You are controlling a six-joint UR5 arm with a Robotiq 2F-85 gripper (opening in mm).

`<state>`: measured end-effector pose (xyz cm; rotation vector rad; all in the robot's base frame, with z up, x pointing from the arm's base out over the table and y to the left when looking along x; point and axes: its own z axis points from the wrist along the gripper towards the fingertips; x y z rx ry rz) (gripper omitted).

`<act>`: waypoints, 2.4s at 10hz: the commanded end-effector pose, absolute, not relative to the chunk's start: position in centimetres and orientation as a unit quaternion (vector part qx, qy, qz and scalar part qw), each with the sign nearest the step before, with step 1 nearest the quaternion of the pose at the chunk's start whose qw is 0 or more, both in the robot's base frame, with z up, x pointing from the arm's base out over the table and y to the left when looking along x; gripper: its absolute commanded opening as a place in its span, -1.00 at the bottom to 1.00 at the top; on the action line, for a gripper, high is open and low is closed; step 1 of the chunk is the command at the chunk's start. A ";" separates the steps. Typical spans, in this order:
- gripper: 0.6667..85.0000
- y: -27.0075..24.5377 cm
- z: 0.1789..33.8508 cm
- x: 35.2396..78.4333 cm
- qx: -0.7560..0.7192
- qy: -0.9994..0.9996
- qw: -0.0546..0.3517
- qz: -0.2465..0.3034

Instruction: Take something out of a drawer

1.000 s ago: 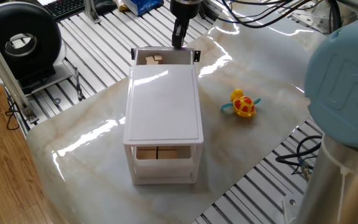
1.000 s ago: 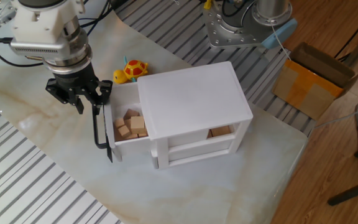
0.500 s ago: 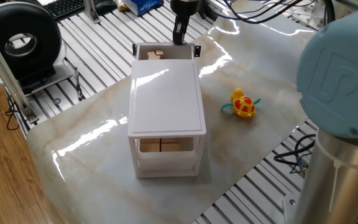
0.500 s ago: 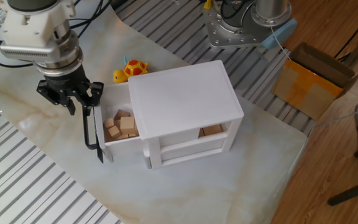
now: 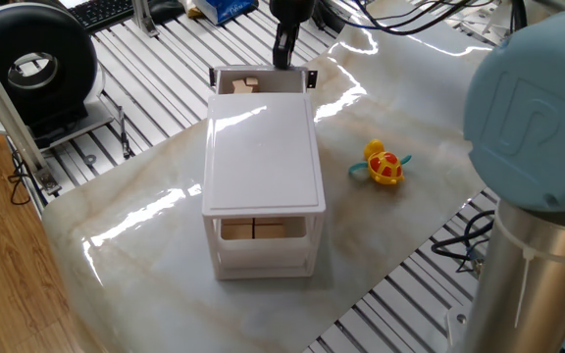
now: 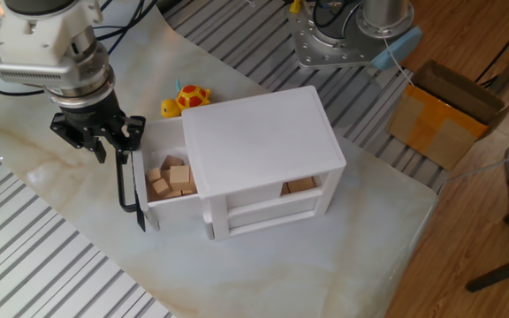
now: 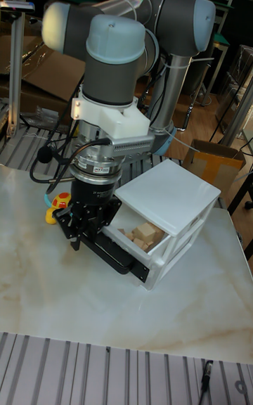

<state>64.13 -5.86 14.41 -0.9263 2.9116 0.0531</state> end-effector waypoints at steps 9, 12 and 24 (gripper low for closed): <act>0.04 -5.9 15.2 64.6 -0.309 0.949 0.045 0.038; 0.00 -6.5 14.9 65.5 -0.314 0.948 0.044 0.029; -0.03 -5.9 16.1 65.3 -0.312 0.949 0.037 0.026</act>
